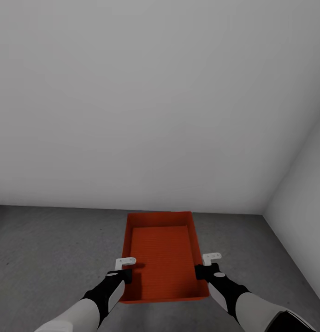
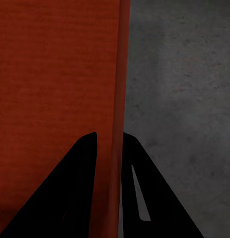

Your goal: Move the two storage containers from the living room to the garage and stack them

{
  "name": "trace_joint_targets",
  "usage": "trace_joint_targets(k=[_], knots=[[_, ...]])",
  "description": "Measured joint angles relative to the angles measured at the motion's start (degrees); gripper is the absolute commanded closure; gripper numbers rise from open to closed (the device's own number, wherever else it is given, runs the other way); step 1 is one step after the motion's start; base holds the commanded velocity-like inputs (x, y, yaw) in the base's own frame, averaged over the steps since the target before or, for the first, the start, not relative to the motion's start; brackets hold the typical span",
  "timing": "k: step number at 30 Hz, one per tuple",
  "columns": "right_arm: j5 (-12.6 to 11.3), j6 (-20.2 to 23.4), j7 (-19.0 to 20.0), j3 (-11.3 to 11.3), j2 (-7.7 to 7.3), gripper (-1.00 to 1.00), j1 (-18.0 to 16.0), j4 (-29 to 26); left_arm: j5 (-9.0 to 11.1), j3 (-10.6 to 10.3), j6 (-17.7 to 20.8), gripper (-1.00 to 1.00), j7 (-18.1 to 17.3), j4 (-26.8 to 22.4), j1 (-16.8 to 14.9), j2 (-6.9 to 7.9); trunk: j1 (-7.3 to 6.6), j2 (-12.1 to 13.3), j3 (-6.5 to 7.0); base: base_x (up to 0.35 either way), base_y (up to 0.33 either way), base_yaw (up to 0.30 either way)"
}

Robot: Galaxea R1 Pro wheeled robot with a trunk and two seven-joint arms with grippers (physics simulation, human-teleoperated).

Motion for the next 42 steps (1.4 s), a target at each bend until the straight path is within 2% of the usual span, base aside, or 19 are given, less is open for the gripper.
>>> trace_joint_targets(k=[8,42], knots=[[0.04,0.08,-0.10,0.01,0.05,1.00,0.00,-0.03,0.14,-0.08,0.00,1.00,-0.02,0.02,0.01,0.05,1.76,-3.21,-1.62,0.000,0.000,0.000],[0.08,0.08,-0.11,-0.05,0.09,1.00,-0.01,0.03,-0.11,0.13,0.04,1.00,-0.13,0.02,0.00,0.06,9.23,-16.86,-10.83,0.000,0.000,0.000]])
